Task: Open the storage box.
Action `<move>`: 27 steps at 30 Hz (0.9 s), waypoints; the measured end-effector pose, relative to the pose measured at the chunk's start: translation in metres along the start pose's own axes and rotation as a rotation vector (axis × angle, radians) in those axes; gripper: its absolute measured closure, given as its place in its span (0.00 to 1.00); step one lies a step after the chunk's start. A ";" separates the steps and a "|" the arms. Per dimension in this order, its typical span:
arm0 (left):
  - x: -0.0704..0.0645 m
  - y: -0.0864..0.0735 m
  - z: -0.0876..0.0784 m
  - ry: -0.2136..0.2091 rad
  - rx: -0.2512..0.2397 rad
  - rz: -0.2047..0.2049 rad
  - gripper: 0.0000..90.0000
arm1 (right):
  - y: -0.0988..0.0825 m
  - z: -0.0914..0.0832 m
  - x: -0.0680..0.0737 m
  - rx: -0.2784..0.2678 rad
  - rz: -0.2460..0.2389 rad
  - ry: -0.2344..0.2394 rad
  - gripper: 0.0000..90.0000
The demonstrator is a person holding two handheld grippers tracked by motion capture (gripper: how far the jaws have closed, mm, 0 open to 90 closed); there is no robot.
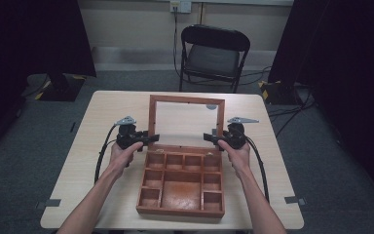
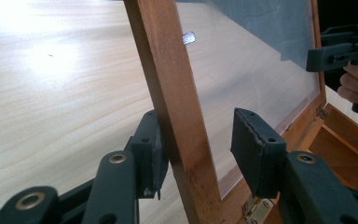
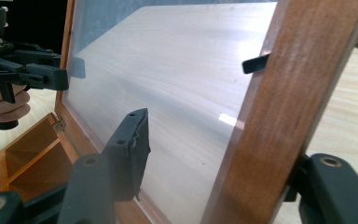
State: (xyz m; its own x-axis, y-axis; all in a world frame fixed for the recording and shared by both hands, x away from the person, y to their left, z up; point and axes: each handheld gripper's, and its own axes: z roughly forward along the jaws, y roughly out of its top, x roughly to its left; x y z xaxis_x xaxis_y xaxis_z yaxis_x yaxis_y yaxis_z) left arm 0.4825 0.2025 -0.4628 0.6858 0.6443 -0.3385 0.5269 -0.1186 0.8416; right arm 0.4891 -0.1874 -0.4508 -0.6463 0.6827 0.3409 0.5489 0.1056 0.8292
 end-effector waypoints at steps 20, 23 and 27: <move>0.008 -0.009 0.012 -0.030 0.079 -0.069 0.47 | -0.013 0.021 -0.012 0.072 0.104 0.010 0.29; 0.008 -0.010 0.013 -0.027 0.084 -0.076 0.46 | -0.014 0.023 -0.013 0.081 0.119 0.013 0.27; 0.010 -0.011 0.014 -0.030 0.097 -0.084 0.44 | -0.016 0.026 -0.015 0.094 0.130 0.015 0.24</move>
State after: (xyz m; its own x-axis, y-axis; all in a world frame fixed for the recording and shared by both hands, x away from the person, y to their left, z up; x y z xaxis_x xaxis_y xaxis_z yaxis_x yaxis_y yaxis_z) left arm 0.4905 0.1994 -0.4813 0.6514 0.6324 -0.4193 0.6277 -0.1387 0.7660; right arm 0.5033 -0.1803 -0.4805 -0.5744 0.6839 0.4498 0.6751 0.0850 0.7328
